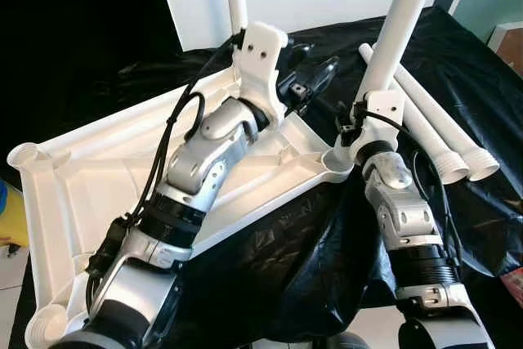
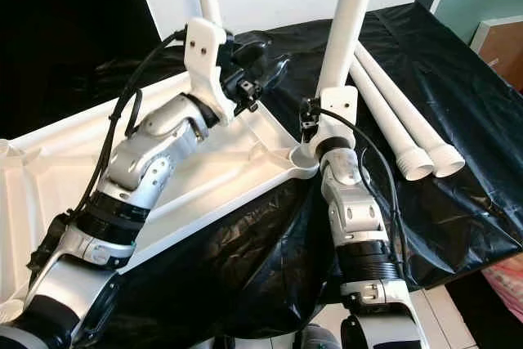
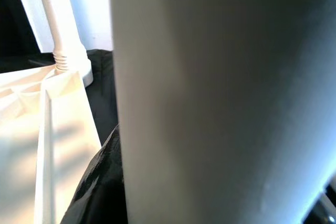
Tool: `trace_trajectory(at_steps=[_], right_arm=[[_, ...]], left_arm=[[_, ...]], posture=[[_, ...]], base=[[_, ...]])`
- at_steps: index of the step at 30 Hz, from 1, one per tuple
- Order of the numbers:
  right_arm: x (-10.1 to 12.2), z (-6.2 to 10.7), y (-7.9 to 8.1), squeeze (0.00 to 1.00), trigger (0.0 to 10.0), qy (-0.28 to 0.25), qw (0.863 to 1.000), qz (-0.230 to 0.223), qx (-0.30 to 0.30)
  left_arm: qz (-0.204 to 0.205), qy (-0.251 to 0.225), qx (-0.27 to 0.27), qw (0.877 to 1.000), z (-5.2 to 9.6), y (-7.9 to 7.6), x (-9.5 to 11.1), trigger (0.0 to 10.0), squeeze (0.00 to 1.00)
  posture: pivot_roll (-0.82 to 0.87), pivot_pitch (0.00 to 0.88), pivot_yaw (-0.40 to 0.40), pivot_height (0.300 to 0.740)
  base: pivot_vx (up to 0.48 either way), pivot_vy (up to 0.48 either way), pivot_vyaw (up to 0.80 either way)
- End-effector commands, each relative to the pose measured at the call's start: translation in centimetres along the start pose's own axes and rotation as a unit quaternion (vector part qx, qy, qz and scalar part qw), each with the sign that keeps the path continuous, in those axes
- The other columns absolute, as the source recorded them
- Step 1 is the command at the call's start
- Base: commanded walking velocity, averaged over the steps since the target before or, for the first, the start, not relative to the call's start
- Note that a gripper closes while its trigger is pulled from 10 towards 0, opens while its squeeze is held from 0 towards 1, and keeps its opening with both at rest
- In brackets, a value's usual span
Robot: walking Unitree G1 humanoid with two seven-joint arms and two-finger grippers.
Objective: Building children table
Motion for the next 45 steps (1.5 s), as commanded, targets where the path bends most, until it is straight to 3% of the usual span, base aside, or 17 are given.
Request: trace_trajectory(at_steps=[1, 11, 18, 31, 45], right_arm=[[0.1, 0.1, 0.2, 0.00, 10.0, -0.009, 1.000, 0.001, 0.011], [-1.1, 0.5, 0.3, 0.00, 10.0, 0.000, 0.999, 0.014, 0.051], [-3.0, 1.2, 0.4, 0.00, 10.0, 0.025, 0.997, 0.014, 0.070], [-4.4, 1.6, 1.5, 0.00, 10.0, 0.029, 0.991, 0.022, 0.127], [-5.8, 1.5, 1.8, 0.00, 10.0, 0.043, 0.988, 0.012, 0.151]], left_arm=[[-0.016, 0.008, -0.026, 1.000, 0.4, -0.6, -0.7, 10.0, 0.00], [-0.026, 0.066, -0.074, 0.995, 2.6, -2.6, -4.1, 10.0, 0.00], [-0.065, 0.104, -0.127, 0.984, 4.0, -4.4, -6.2, 10.0, 0.00], [-0.064, 0.133, -0.162, 0.976, 5.7, -5.3, -7.3, 10.0, 0.00], [-0.057, 0.137, -0.183, 0.972, 6.4, -5.9, -7.2, 10.0, 0.00]], posture=[[-0.03, 0.091, 0.042, 0.740], [0.00, 0.112, 0.010, 0.740], [0.00, 0.120, 0.012, 0.740], [0.01, 0.130, 0.015, 0.740], [0.01, 0.132, 0.003, 0.740]], base=[[0.000, 0.000, 0.00], [0.000, 0.000, 0.00], [0.000, 0.000, 0.00], [0.000, 0.000, 0.00], [0.000, 0.000, 0.00]])
Point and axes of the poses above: a point about 5 cm out from each wrist's last joint towards the gripper, its own z axis pointing back from the gripper into the wrist, its own x axis along the axis of the wrist's last joint, y = z × x, the point moved 3 cm from there along -z, pointing out of the wrist towards the gripper, and after that the axes turned 3 degrees about -z, right-handed, at the moved point
